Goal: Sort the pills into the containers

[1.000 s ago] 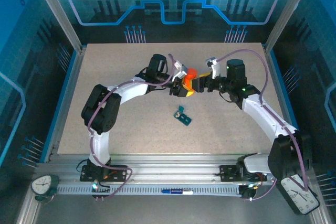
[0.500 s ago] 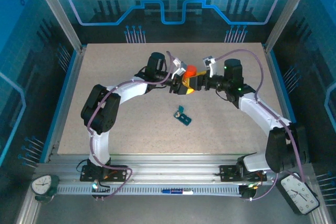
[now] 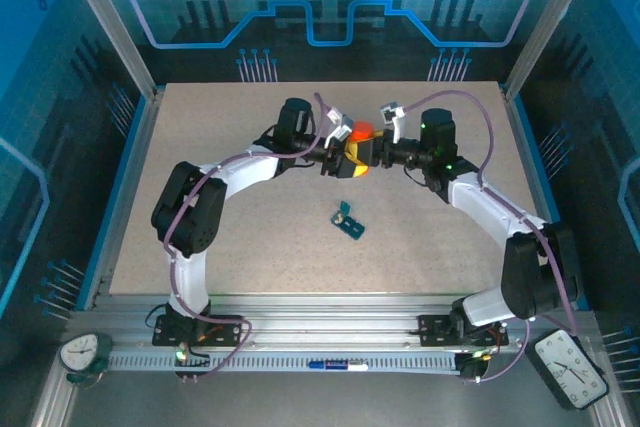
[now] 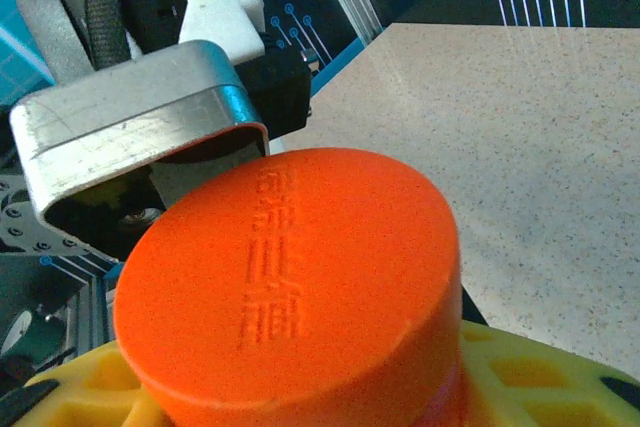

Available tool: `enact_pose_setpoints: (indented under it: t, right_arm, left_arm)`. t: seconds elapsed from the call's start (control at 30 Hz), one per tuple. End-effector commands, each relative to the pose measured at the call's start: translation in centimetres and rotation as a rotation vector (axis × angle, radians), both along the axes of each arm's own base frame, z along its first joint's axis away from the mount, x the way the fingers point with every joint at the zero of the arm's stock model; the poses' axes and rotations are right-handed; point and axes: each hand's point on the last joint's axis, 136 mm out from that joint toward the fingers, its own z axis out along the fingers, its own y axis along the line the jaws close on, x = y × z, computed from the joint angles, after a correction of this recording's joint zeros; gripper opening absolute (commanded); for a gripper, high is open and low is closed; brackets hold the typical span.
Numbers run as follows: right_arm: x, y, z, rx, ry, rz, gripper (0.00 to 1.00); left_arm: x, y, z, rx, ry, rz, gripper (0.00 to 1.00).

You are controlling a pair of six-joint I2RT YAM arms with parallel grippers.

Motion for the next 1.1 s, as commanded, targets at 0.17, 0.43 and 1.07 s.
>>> enact_pose_setpoints:
  t: [0.17,0.43,1.07]
  right_arm:
    - [1.6,-1.3,1.5,0.155,-0.025,-0.145,0.25]
    - [1.6,-2.3,2.2,0.228,-0.041,-0.202,0.22]
    - [0.5,-3.8,2.8,0.163,-0.001,-0.191,0.77]
  left_arm:
    - [-0.3,0.7,4.2,-0.151,-0.149,0.018,0.24]
    - [0.9,2.0,5.9,-0.28,-0.126,0.032,0.27]
    - [1.3,2.3,5.8,-0.289,-0.127,0.03,0.0]
